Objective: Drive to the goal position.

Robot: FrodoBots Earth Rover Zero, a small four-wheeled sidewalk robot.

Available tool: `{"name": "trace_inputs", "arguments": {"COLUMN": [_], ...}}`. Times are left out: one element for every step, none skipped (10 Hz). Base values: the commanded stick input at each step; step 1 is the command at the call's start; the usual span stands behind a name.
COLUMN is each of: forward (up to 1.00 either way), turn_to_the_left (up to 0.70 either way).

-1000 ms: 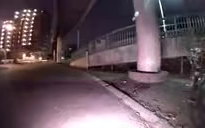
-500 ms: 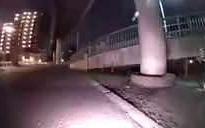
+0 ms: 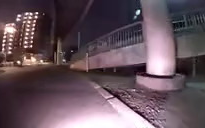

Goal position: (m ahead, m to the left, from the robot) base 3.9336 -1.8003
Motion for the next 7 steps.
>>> {"name": "trace_inputs", "arguments": {"forward": [0.7,0.7,0.7,0.7,0.7,0.7,0.7], "turn_to_the_left": [0.02,0.0,0.0,0.0,0.0,0.0,0.08]}}
